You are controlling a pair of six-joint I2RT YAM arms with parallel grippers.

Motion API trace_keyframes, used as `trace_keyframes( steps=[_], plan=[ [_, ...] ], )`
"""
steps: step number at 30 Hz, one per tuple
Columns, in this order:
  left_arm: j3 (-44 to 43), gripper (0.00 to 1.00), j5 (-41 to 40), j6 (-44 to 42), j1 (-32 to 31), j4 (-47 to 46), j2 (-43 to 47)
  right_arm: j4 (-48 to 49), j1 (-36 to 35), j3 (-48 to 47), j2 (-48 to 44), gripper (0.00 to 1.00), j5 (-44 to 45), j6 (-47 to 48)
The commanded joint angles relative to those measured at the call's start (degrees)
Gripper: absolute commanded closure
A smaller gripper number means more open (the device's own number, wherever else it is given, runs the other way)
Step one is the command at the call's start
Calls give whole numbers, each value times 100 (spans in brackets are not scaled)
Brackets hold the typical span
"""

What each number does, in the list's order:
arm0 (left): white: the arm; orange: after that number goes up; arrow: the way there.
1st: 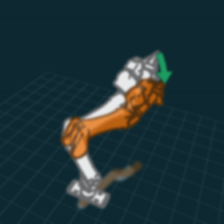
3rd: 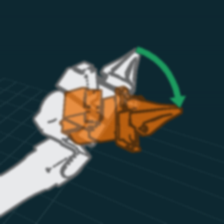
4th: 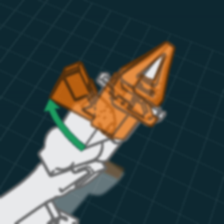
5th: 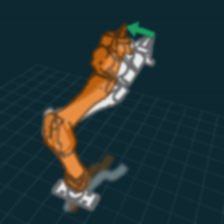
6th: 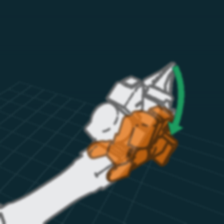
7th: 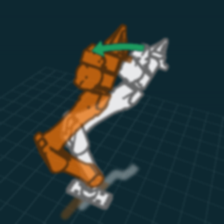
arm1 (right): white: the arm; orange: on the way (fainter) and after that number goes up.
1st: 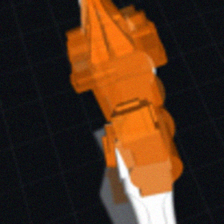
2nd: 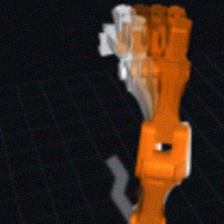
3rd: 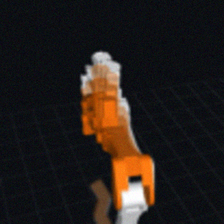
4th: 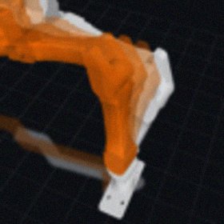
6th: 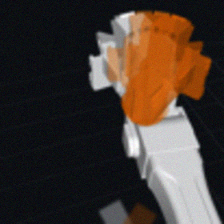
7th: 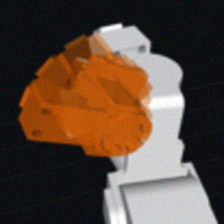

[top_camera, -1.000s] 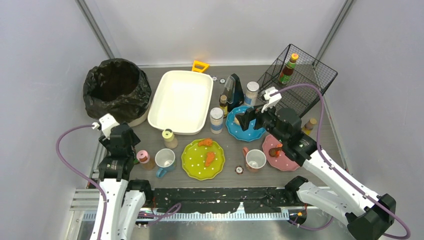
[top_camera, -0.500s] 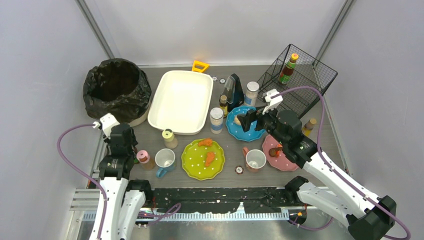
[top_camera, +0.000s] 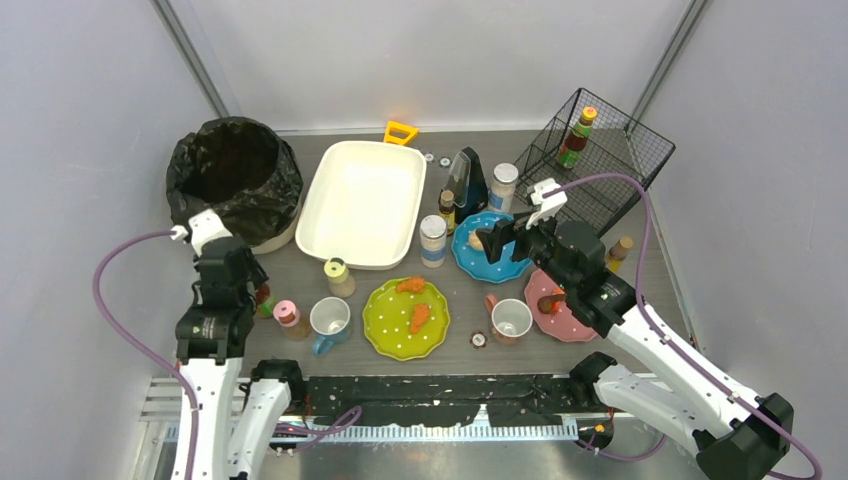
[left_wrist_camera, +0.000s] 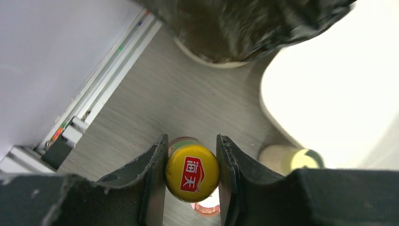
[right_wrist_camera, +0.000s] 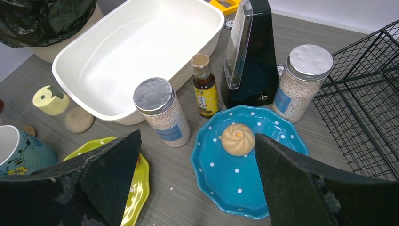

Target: Clear the kitchen counter

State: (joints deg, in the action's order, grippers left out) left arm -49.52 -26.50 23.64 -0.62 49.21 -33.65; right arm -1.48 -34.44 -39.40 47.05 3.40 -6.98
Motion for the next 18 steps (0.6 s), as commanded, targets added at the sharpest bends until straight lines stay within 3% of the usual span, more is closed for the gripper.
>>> trace_keyframes(
  steps=[1, 7, 11, 18],
  plan=[
    [-1164, 100, 509, -398, 36, -235, -172, 183, -17, -50, -235, 4, 72, 136],
    [-2528, 100, 2107, -805, -10, 368, -828, 394, -19, 61, -437, 4, -542, 201],
    [-2966, 100, 3181, -878, -432, 373, -1139, 496, -28, 60, -454, 4, -1003, 242],
    [-3366, 100, 3092, -1032, -2124, 193, -1701, 815, -109, 111, -534, 4, -1778, 248]
  ],
)
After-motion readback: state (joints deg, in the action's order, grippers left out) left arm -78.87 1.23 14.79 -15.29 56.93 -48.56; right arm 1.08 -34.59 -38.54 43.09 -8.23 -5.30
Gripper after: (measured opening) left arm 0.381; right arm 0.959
